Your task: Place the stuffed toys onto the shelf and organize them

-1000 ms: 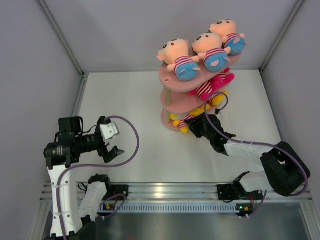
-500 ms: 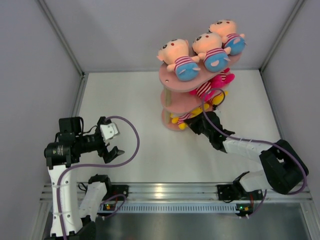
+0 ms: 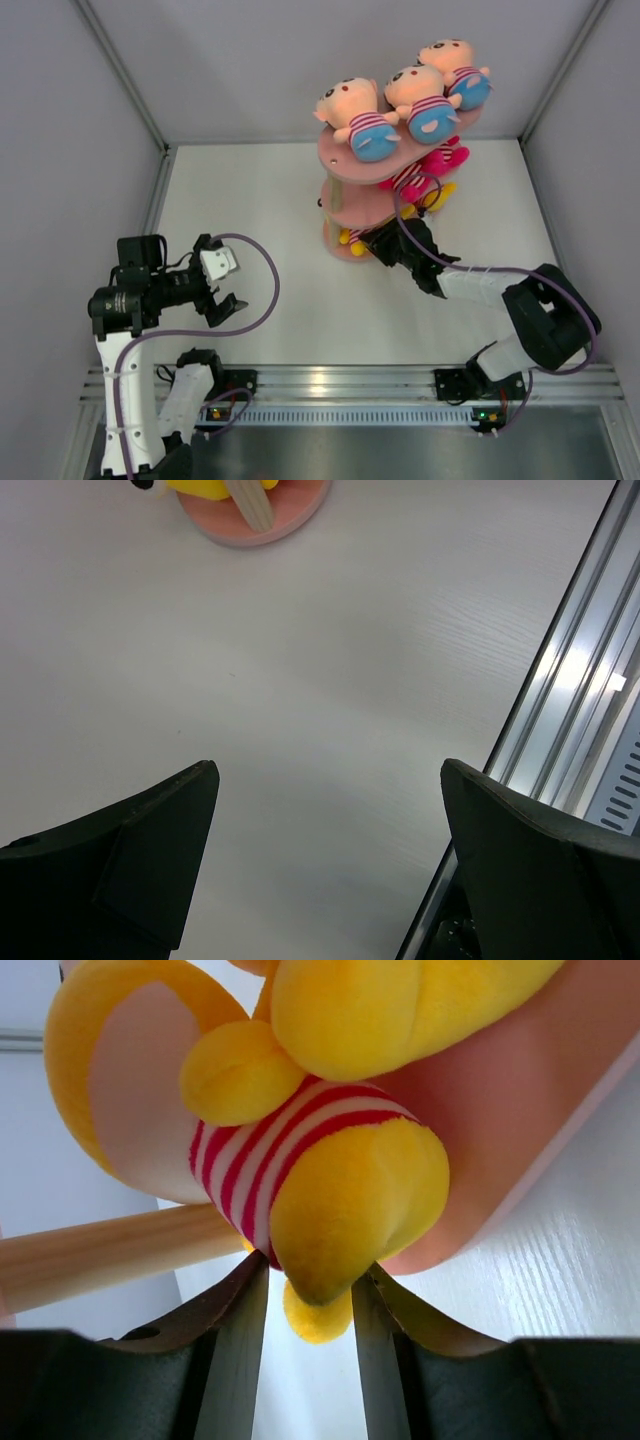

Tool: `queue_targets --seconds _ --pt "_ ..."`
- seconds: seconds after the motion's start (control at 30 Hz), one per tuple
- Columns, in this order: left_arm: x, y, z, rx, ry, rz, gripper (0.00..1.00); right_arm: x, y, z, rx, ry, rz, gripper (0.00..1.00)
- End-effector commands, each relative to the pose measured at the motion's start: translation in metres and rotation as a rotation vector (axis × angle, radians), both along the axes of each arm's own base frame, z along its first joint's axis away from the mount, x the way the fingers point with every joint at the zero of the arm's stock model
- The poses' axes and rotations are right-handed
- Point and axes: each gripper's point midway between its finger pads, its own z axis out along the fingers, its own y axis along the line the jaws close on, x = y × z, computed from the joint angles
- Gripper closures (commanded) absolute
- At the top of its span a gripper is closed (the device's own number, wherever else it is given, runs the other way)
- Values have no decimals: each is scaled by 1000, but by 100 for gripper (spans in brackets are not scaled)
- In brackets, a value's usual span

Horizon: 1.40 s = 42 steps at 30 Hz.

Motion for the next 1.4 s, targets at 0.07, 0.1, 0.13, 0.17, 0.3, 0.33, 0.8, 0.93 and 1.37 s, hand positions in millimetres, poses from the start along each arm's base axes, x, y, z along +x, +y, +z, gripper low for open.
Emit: queue_targets --seconds 0.07,0.1,0.13,0.17,0.3,0.33,0.8,0.93,1.37 --pt "-25 -3 -11 -12 100 -9 1 0 -10 32 69 -102 -20 56" --pt "-25 -4 -11 -12 97 -13 1 -2 -12 33 66 -107 -18 55" --pt "-25 -4 -11 -15 101 -13 1 -4 -15 45 66 -140 -13 52" --pt "-24 -4 -11 -12 98 -13 1 -4 -19 48 56 -147 -19 51" --pt "-25 -4 -11 -15 102 -13 1 -8 -35 68 25 -198 -32 43" --pt "-24 -4 -11 -15 102 -10 1 -10 -39 77 21 -223 -36 40" --pt "15 23 -23 25 30 233 1 -71 -138 20 -417 -87 -17 5" --pt "34 38 -35 34 12 364 1 -74 -200 14 -622 -66 -116 1" --pt "56 52 -94 44 59 468 1 -83 -334 11 -755 85 -539 1"
